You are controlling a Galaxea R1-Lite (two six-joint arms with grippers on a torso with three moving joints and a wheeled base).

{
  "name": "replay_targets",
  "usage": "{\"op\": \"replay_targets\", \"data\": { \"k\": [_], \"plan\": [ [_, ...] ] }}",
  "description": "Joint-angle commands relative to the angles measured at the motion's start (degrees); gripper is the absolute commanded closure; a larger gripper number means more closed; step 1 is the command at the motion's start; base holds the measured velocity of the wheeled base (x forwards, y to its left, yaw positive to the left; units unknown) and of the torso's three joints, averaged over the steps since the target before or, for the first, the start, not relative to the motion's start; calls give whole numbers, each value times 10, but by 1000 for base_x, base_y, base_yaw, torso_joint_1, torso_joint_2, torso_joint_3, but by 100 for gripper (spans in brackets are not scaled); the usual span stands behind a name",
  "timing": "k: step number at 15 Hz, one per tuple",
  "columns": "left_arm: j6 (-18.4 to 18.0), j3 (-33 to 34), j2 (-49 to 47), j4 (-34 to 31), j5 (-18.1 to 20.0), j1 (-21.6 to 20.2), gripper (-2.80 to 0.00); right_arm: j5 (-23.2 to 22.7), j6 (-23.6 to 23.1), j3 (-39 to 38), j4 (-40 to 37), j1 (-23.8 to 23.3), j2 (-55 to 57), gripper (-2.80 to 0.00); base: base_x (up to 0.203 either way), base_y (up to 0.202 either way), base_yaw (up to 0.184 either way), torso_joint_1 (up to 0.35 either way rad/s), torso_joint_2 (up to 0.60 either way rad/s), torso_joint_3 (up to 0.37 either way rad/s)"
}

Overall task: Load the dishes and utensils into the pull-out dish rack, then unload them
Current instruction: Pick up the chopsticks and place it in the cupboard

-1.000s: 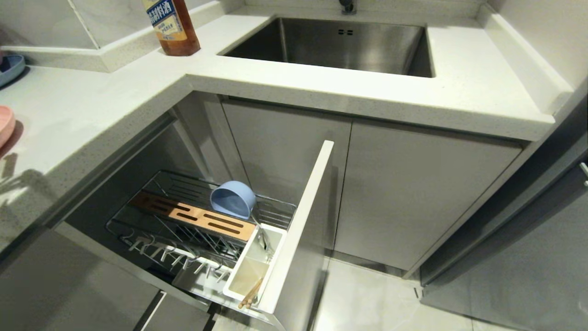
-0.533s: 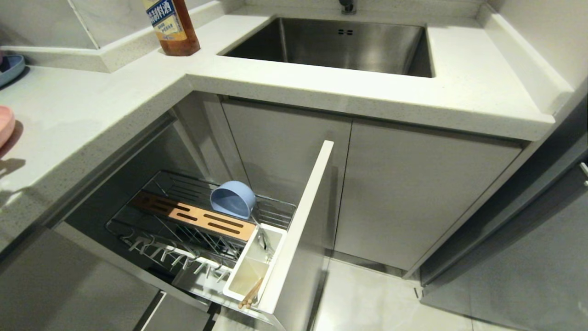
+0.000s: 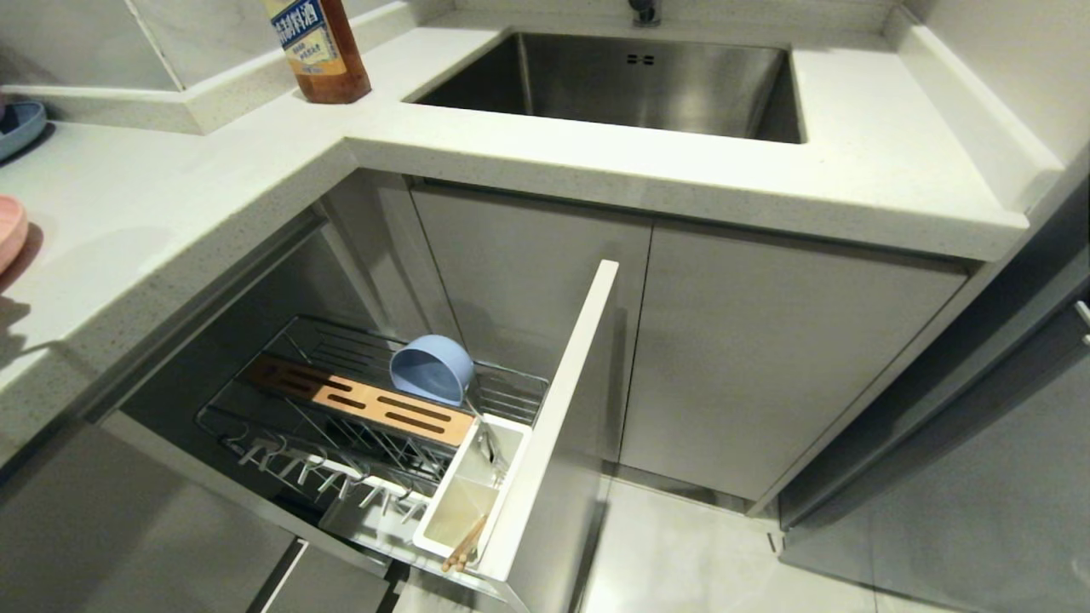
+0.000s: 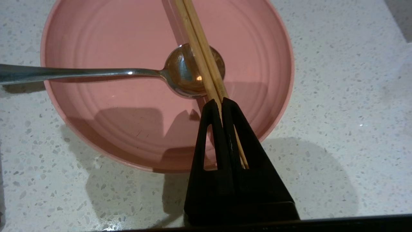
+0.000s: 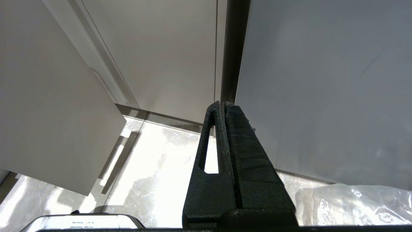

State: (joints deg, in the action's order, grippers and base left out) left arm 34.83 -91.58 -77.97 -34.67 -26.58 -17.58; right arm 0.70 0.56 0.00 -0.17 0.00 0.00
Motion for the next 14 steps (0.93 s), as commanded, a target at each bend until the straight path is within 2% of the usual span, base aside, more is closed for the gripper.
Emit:
{"op": "replay_targets", "data": {
  "k": [1, 2, 4, 14],
  "plan": [
    [2, 6, 3, -2, -1, -1, 0, 0, 1, -1, 0, 1, 0, 0, 0, 0, 0, 0, 0, 0],
    [4, 10, 4, -2, 2, -1, -280, 0, 0, -1, 0, 0, 0, 0, 0, 0, 0, 0, 0, 0],
    [14, 7, 1, -1, 16, -4, -280, 0, 0, -2, 0, 0, 0, 0, 0, 0, 0, 0, 0, 0],
    [28, 8, -29, 0, 20, -18, -280, 0, 1, -1, 0, 1, 0, 0, 0, 0, 0, 0, 0, 0]
  ]
}}
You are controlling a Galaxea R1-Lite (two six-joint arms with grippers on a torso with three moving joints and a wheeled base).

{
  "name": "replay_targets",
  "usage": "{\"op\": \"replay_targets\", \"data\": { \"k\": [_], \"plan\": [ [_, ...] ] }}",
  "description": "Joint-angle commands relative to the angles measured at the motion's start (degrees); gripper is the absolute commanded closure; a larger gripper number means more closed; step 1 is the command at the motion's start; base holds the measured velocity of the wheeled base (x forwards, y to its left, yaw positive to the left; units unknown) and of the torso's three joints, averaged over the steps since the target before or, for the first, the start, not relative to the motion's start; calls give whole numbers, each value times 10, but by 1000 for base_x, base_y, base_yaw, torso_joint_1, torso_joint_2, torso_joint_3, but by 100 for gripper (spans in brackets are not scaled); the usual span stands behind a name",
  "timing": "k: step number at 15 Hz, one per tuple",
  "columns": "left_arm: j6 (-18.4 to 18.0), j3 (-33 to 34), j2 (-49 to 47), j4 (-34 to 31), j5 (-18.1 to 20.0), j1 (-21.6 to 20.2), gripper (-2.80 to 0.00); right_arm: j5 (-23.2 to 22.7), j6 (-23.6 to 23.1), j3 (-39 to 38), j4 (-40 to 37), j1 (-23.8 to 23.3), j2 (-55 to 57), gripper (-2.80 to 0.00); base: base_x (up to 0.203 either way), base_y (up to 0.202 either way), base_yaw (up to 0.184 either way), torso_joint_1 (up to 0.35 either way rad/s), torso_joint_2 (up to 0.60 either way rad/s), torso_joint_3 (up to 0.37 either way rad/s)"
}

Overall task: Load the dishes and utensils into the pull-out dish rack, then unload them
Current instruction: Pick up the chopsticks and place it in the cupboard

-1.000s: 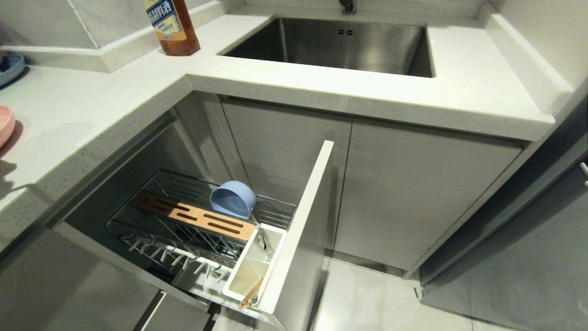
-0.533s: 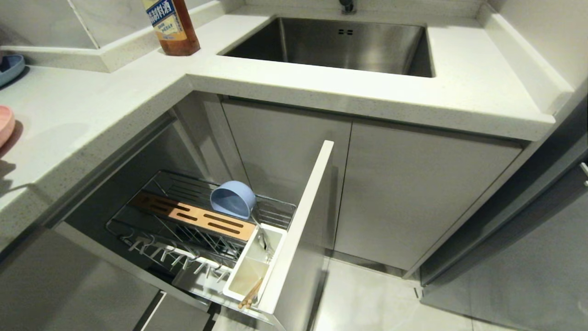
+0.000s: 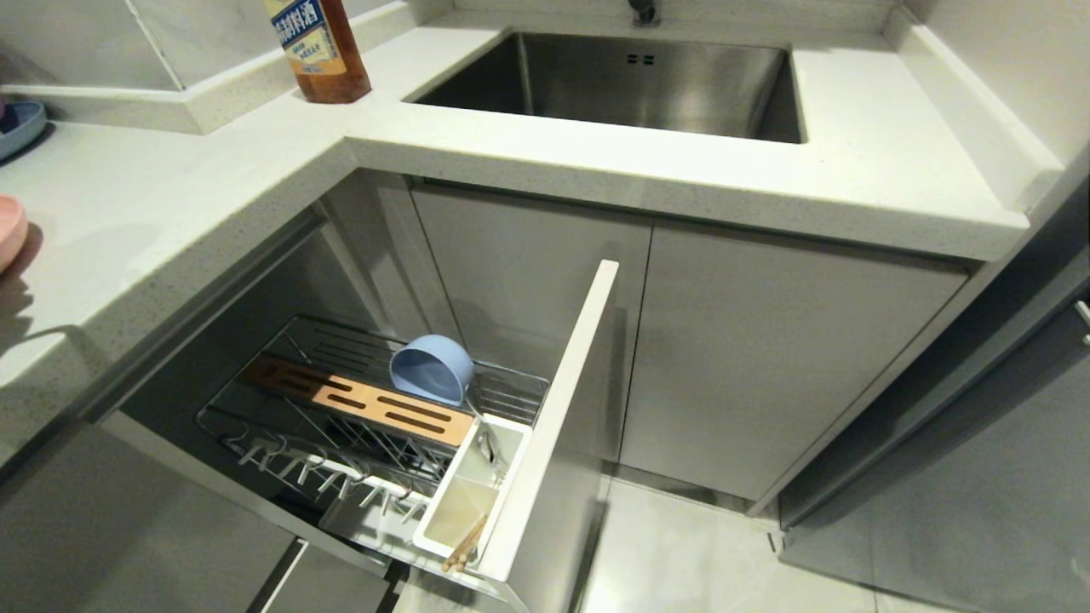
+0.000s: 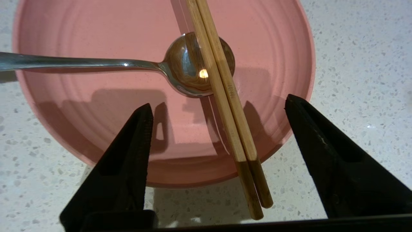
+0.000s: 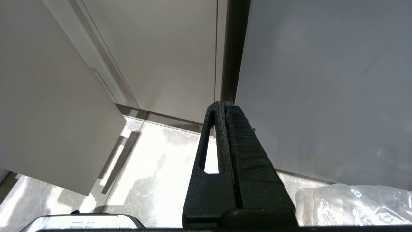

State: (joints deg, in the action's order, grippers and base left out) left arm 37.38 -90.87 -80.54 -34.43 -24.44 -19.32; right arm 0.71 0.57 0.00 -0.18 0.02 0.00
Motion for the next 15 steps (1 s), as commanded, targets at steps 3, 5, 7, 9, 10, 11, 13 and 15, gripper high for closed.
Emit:
{"op": "replay_targets", "data": {
  "k": [3, 5, 7, 9, 10, 11, 13, 15],
  "plan": [
    [10, 5, -8, -2, -1, -1, -280, 0, 0, -1, 0, 1, 0, 0, 0, 0, 0, 0, 0, 0],
    [11, 6, -12, -2, 3, -1, -280, 0, 0, -1, 0, 1, 0, 0, 0, 0, 0, 0, 0, 0],
    [12, 6, -16, -2, 4, -2, -280, 0, 0, -1, 0, 1, 0, 0, 0, 0, 0, 0, 0, 0],
    [12, 4, -21, -1, 4, -5, -280, 0, 0, -1, 0, 1, 0, 0, 0, 0, 0, 0, 0, 0],
    [12, 3, -21, -1, 4, -5, -280, 0, 0, -1, 0, 0, 0, 0, 0, 0, 0, 0, 0, 0],
    [12, 3, -22, -1, 4, -5, -280, 0, 0, -1, 0, 0, 0, 0, 0, 0, 0, 0, 0, 0],
    [12, 5, -23, -1, 4, -5, -280, 0, 0, -1, 0, 0, 0, 0, 0, 0, 0, 0, 0, 0],
    [12, 6, -24, -1, 4, -6, -280, 0, 0, -1, 0, 0, 0, 0, 0, 0, 0, 0, 0, 0]
  ]
}}
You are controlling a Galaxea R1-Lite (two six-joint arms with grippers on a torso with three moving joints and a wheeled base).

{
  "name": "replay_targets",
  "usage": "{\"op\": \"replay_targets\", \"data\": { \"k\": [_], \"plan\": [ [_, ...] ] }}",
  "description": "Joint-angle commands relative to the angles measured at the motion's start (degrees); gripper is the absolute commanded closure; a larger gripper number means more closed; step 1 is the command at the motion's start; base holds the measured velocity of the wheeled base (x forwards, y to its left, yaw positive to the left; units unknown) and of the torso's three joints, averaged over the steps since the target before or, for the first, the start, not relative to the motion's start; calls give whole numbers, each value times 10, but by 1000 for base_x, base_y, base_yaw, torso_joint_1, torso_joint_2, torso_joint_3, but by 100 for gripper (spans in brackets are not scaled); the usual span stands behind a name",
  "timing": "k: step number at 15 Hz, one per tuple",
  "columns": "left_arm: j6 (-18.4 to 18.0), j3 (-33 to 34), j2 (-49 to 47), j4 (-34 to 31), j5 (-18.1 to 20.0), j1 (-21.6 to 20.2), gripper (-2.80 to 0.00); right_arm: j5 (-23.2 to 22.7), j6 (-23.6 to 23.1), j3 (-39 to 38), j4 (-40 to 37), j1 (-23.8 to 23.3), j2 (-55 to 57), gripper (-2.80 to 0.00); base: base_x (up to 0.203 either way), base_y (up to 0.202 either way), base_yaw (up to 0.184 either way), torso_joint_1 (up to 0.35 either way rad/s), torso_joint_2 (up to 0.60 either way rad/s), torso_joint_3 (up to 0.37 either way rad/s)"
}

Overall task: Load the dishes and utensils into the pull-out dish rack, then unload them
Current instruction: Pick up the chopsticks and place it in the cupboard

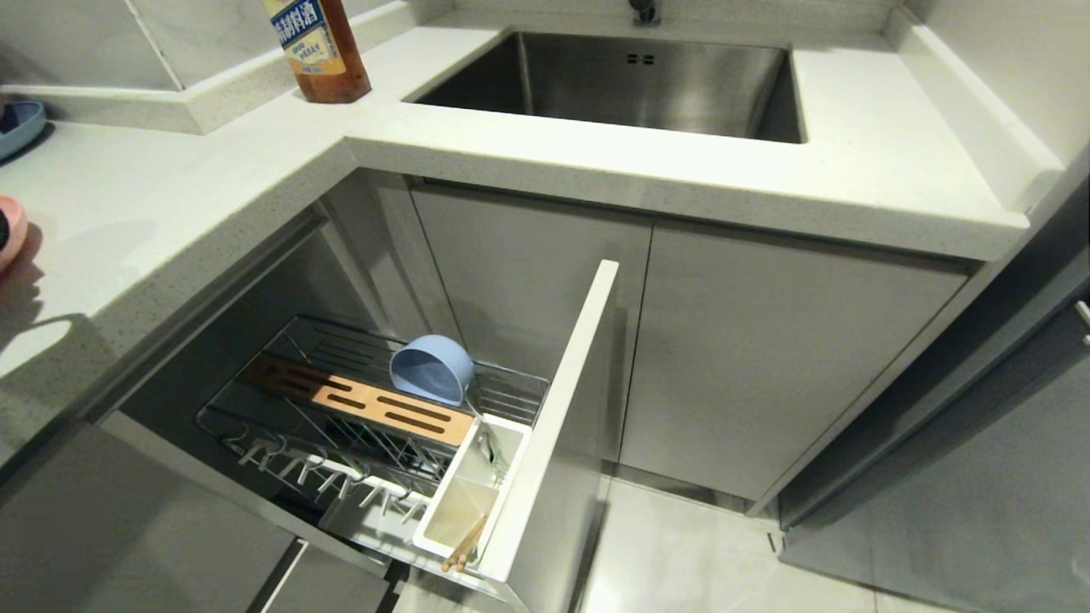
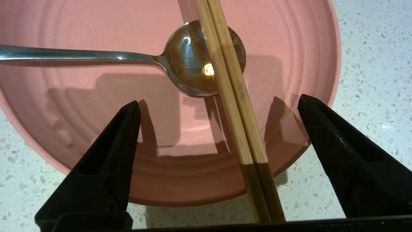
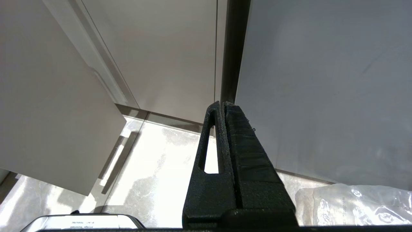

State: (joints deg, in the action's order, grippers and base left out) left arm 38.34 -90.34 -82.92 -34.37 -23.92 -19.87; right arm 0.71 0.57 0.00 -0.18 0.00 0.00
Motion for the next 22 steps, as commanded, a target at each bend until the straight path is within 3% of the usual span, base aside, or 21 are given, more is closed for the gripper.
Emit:
{"op": "replay_targets", "data": {
  "k": [1, 4, 5, 17, 22],
  "plan": [
    [2, 1, -2, -3, -2, -1, -280, 0, 0, -1, 0, 0, 0, 0, 0, 0, 0, 0, 0, 0],
    [2, 1, -2, -3, -1, 0, -280, 0, 0, -1, 0, 0, 0, 0, 0, 0, 0, 0, 0, 0],
    [2, 2, -3, -3, -1, 0, 0, 0, 0, -1, 0, 0, 0, 0, 0, 0, 0, 0, 0, 0],
    [2, -3, 2, -2, 3, 0, 0, 0, 0, -1, 0, 0, 0, 0, 0, 0, 0, 0, 0, 0],
    [2, -31, 51, -1, 2, 1, 0, 0, 0, -1, 0, 1, 0, 0, 0, 0, 0, 0, 0, 0]
  ]
}}
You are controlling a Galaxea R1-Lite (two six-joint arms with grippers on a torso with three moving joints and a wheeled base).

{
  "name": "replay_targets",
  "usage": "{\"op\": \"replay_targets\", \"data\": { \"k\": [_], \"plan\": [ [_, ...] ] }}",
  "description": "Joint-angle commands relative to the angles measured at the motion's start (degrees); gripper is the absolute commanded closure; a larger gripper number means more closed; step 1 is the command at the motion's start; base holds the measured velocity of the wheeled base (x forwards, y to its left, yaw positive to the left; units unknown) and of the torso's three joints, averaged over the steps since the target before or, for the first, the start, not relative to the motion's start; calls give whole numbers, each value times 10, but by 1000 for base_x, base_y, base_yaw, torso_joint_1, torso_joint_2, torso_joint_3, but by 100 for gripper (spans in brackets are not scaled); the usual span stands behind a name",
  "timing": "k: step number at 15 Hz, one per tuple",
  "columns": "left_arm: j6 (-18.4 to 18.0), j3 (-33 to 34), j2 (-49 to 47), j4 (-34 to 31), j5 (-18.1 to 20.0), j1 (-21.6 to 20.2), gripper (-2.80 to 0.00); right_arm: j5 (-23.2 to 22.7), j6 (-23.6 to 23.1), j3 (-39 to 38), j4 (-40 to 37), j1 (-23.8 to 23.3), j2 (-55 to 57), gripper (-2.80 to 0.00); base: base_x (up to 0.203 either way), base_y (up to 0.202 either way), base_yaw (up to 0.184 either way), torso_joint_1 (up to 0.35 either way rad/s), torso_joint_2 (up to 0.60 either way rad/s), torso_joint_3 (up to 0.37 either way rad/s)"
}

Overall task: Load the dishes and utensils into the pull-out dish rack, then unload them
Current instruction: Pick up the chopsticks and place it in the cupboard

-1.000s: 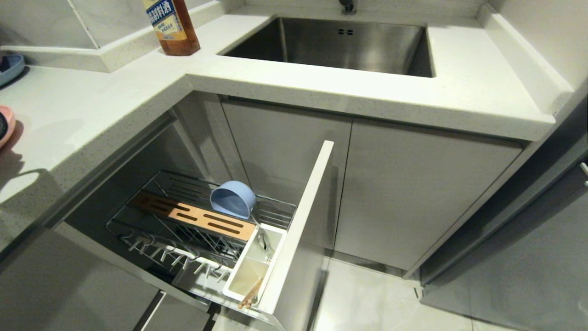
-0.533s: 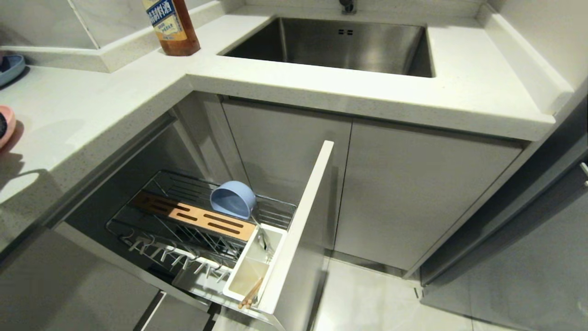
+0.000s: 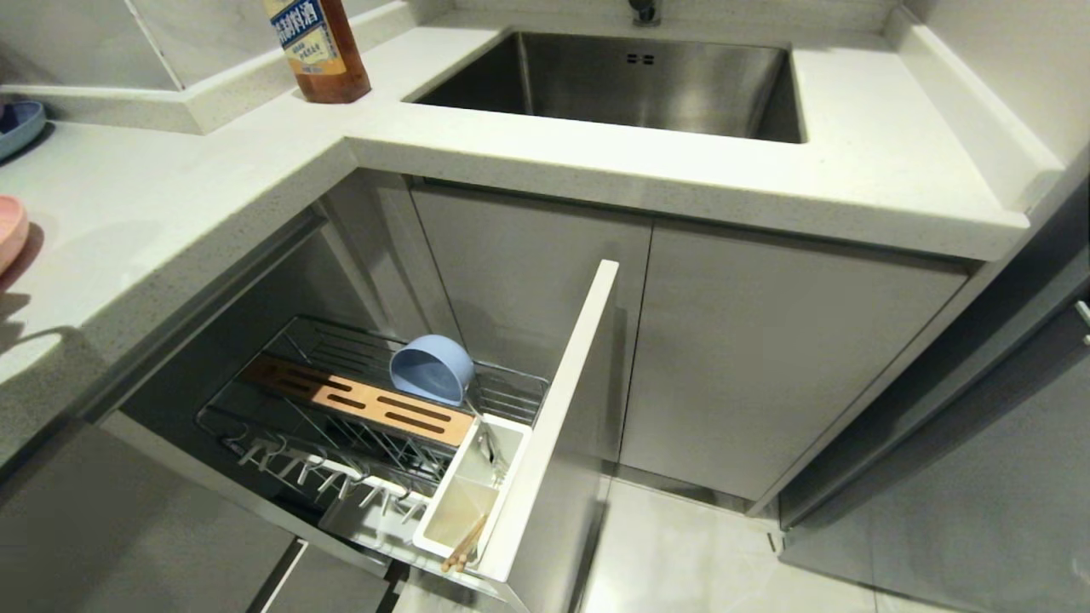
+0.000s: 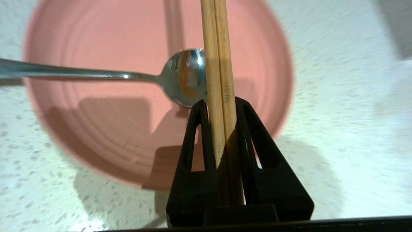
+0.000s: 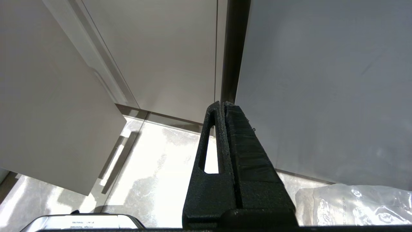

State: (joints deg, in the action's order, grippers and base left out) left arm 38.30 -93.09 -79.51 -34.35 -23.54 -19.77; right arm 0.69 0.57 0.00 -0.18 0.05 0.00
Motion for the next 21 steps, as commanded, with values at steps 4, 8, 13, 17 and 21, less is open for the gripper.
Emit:
{"op": "replay_targets", "data": {
  "k": [4, 8, 13, 17, 21],
  "plan": [
    [2, -1, 77, -2, 27, 81, 0, 0, 0, -1, 0, 0, 0, 0, 0, 0, 0, 0, 0, 0],
    [2, 29, 133, -4, 39, 267, 0, 0, 0, -1, 0, 0, 0, 0, 0, 0, 0, 0, 0, 0],
    [3, 70, 205, -45, 41, 504, 0, 0, 0, -1, 0, 0, 0, 0, 0, 0, 0, 0, 0, 0],
    [30, 153, 263, -120, 41, 630, 0, 0, 0, -1, 0, 0, 0, 0, 0, 0, 0, 0, 0, 0],
    [107, 169, 262, -270, 132, 683, 0, 0, 0, -1, 0, 0, 0, 0, 0, 0, 0, 0, 0, 0]
  ]
}}
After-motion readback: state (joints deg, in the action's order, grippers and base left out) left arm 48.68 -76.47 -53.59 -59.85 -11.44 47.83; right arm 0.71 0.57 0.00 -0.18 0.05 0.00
